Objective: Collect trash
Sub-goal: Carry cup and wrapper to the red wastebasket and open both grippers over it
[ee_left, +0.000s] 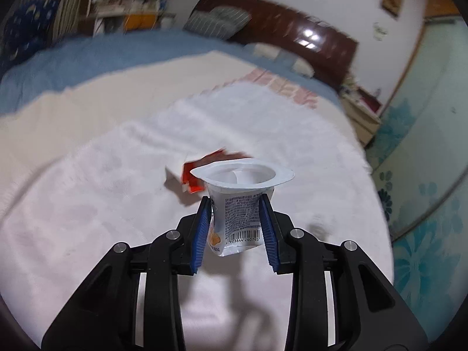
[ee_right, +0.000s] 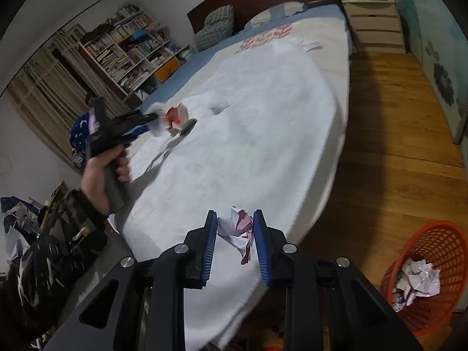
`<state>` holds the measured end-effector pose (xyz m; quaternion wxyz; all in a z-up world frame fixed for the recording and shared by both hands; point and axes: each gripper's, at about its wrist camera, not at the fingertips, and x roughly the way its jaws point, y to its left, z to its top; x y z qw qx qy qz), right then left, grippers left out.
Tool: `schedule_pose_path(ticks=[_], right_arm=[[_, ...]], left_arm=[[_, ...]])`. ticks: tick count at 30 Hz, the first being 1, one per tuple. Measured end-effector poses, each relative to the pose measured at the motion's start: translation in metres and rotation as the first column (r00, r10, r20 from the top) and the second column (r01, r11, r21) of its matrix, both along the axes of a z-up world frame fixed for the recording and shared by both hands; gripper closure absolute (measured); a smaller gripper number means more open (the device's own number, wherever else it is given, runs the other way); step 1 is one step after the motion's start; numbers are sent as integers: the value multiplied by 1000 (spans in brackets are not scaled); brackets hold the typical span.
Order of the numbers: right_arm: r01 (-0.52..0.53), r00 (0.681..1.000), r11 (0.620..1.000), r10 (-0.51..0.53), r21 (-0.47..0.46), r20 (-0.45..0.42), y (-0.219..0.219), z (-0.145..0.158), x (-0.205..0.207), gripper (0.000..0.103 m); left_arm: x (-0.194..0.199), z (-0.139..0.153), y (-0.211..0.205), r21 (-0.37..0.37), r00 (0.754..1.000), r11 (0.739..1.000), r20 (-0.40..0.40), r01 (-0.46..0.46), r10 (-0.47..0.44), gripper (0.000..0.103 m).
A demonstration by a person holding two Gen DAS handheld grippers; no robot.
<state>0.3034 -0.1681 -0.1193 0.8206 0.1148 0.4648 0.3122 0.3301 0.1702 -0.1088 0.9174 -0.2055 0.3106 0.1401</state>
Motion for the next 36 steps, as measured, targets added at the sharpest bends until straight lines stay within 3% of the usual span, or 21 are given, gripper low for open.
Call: schedule_pose_path(ticks=[5,8,11,15,18,19,20,24,26,29,32,36], right_arm=[[70,994,997,-68,-18,83,-55,35,-8,76],[154,975,987,-147,-35,164,-103,69,-13,76],[255,944,964,-229,-82,239,-153,94,-15,76],[382,902,921,-355,-73,244,-218,103,-22,76],[466,865,883,-439,-64,242,-260,90,-32,76],[478,862,876,-455,-60,226,-269,83,-33,76],[505,851,861,-485,-58,202,-282,69,-36,76],[551,833,832,-544,-65,95,-319,8,-42,76],[566,824,820,-566,-80,24,-330,-19,-38,76],[557,826,830,-558,-43,-72,-340,-42,-20,76],[547,830,834,-552,-75,-83,-337,-56,-9,76],[565,812,820,-572,-90,-120,-342,-70,-7,76]], left_arm=[[-54,58,-54,71,991,994,103,80,-87,70],[-73,91,-109,98,970,978,148,182,-195,70],[-72,116,-179,124,922,935,167,331,-349,70],[-54,128,-283,122,825,841,164,528,-541,69],[-39,109,-363,81,731,739,108,669,-674,69],[-36,97,-386,72,707,711,78,699,-703,69],[-30,74,-420,53,668,668,25,742,-744,69],[-22,-9,-495,-28,576,586,-155,809,-803,69],[-22,-44,-514,-54,553,576,-220,816,-804,69],[-22,-82,-528,-93,544,589,-290,802,-787,69],[-18,-97,-538,-94,545,600,-326,794,-772,69],[-15,-103,-547,-75,534,593,-354,802,-768,69]])
